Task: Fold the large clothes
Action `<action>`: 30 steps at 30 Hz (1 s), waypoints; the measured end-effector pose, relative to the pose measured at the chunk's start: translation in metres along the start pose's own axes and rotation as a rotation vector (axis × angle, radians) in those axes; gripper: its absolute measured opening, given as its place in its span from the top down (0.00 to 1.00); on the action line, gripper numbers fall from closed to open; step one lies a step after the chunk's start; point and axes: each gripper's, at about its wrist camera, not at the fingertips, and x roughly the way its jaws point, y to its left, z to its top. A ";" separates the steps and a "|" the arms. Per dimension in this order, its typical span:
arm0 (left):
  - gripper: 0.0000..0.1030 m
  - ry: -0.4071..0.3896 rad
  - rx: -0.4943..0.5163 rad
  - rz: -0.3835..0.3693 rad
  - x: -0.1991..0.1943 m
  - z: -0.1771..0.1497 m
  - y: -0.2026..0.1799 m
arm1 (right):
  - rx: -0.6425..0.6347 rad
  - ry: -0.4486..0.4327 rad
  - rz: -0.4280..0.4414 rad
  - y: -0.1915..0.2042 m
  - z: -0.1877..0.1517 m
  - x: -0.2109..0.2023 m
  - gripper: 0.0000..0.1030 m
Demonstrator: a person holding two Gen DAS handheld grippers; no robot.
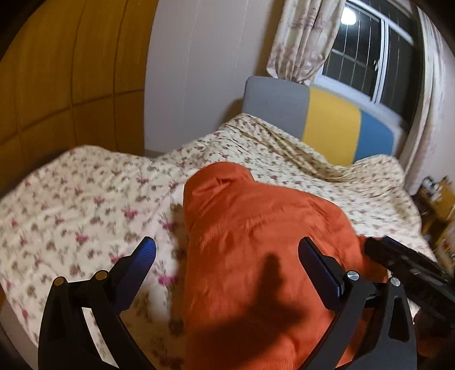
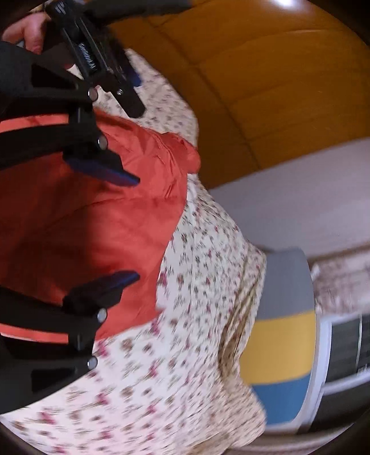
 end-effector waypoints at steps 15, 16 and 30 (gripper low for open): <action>0.03 0.124 0.196 0.066 0.084 -0.013 -0.060 | 0.181 0.006 -0.127 -0.078 -0.046 0.049 0.50; 0.03 0.121 0.202 0.067 0.086 -0.014 -0.061 | 0.181 0.008 -0.132 -0.078 -0.046 0.051 0.50; 0.03 0.129 0.152 0.029 0.107 -0.024 -0.047 | 0.196 0.029 -0.107 -0.078 -0.048 0.064 0.46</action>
